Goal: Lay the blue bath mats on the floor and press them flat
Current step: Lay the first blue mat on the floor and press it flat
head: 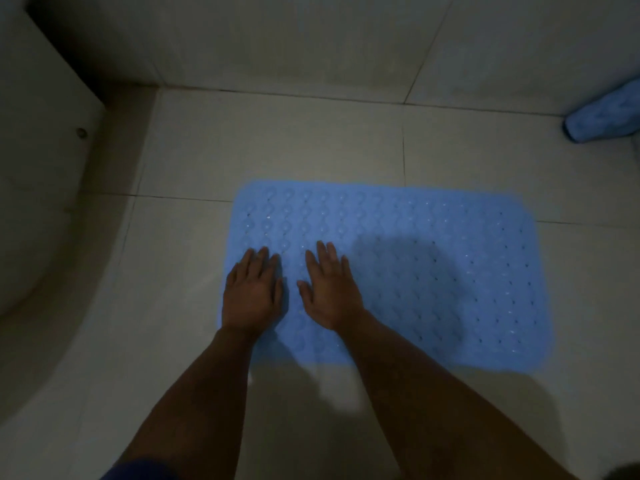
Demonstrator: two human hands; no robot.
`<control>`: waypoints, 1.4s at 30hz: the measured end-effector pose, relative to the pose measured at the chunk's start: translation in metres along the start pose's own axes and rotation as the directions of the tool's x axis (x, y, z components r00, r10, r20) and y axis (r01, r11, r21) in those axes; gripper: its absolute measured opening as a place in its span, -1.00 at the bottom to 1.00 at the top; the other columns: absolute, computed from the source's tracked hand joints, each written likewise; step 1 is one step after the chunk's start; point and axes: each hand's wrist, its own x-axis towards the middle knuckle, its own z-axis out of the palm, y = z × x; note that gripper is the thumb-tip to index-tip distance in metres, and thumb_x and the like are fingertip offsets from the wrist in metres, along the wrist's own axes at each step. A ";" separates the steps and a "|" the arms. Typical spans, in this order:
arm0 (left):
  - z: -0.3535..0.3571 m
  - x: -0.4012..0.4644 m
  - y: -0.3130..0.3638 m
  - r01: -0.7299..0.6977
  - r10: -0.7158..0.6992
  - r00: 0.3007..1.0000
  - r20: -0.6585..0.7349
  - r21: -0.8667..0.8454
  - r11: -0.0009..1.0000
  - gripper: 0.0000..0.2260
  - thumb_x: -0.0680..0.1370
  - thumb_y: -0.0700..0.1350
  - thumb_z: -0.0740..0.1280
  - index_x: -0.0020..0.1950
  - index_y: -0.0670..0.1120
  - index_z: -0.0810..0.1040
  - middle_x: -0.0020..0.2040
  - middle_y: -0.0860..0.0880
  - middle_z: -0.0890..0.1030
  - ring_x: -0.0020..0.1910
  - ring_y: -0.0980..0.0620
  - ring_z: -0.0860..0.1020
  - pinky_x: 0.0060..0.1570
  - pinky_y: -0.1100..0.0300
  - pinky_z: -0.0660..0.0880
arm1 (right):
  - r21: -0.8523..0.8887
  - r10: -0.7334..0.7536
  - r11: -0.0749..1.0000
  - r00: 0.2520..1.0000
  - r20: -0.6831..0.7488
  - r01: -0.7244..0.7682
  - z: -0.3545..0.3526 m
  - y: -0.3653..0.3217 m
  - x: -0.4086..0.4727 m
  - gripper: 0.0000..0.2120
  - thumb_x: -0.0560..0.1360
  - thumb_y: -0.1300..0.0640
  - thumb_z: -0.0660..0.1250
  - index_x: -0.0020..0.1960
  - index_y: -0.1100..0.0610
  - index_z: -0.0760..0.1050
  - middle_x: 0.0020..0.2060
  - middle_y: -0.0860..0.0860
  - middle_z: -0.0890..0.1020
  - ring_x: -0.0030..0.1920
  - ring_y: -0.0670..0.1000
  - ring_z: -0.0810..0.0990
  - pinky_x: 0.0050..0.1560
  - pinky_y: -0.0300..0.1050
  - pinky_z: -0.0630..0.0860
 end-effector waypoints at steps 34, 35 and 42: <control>0.013 -0.001 0.092 -0.073 0.073 0.997 0.002 -0.022 0.997 -0.46 0.65 0.08 0.08 0.59 -0.10 0.36 0.63 -0.20 0.29 0.63 -0.31 0.16 0.50 -0.33 0.25 | 0.471 0.321 0.839 0.947 -0.020 -0.274 -0.106 0.066 0.012 -0.74 0.63 0.02 0.24 0.14 0.10 0.64 0.14 0.11 0.69 0.21 0.17 0.61 0.20 -0.05 0.49; 0.021 0.005 0.106 -0.095 0.095 0.995 0.006 -0.033 0.995 -0.46 0.65 0.09 0.08 0.60 -0.10 0.35 0.63 -0.20 0.28 0.64 -0.31 0.14 0.52 -0.32 0.23 | 0.458 0.342 0.845 0.938 -0.062 -0.278 -0.106 0.078 0.006 -0.75 0.64 0.03 0.23 0.14 0.10 0.64 0.12 0.11 0.69 0.18 0.17 0.62 0.19 -0.04 0.49; 0.083 0.026 0.168 -0.158 0.156 0.987 0.039 0.043 0.987 -0.31 0.69 0.25 0.05 0.69 -0.14 0.06 0.70 -0.22 -0.03 0.68 -0.25 -0.10 0.58 -0.35 -0.03 | 0.277 0.312 0.935 0.885 -0.345 -0.221 -0.066 0.152 -0.023 -0.68 0.59 0.00 0.19 0.16 0.13 0.61 0.10 0.11 0.66 0.16 0.18 0.59 0.21 0.07 0.51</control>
